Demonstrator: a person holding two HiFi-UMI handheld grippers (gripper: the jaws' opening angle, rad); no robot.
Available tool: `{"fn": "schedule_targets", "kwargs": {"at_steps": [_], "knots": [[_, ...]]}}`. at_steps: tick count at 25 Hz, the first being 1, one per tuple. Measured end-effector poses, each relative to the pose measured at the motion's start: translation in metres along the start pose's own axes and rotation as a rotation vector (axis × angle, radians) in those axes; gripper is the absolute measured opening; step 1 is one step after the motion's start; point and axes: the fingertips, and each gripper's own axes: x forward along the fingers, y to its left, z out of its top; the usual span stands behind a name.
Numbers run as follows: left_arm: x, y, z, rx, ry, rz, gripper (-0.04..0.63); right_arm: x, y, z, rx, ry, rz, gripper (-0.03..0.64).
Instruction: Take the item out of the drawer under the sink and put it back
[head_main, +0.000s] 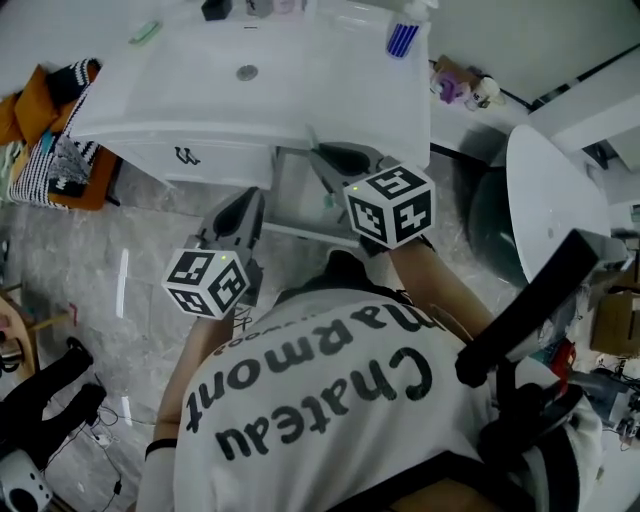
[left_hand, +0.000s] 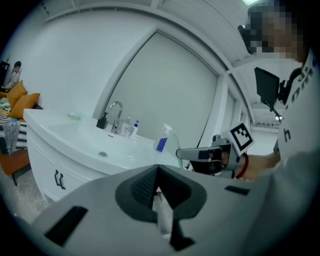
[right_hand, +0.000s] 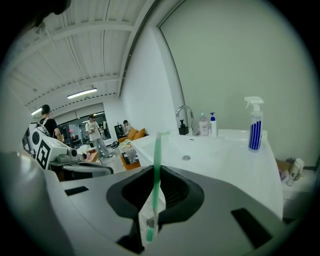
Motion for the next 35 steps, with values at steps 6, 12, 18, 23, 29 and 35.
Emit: {"fn": "schedule_targets", "kwargs": {"at_steps": [6,12,18,23,29,35], "knots": [[0.052,-0.026,0.006,-0.007,0.006,-0.011,-0.003,-0.012,-0.055,0.007,0.014,0.007,0.002,0.049],[0.078,-0.037,0.006,-0.005,0.010,0.000,-0.003,-0.015,-0.079,0.017,-0.008,0.006,0.020,0.049],[0.106,-0.041,0.006,-0.012,0.003,0.030,-0.003,-0.010,-0.109,0.022,-0.046,0.022,0.049,0.049],[0.123,-0.040,0.002,-0.037,0.005,0.060,-0.003,-0.001,-0.134,0.022,-0.064,0.044,0.066,0.049],[0.142,-0.030,-0.001,-0.066,-0.003,0.110,-0.003,0.016,-0.156,0.021,-0.088,0.065,0.110,0.049],[0.163,-0.025,-0.005,-0.089,-0.011,0.157,-0.003,0.035,-0.176,0.013,-0.112,0.111,0.160,0.049]]}}
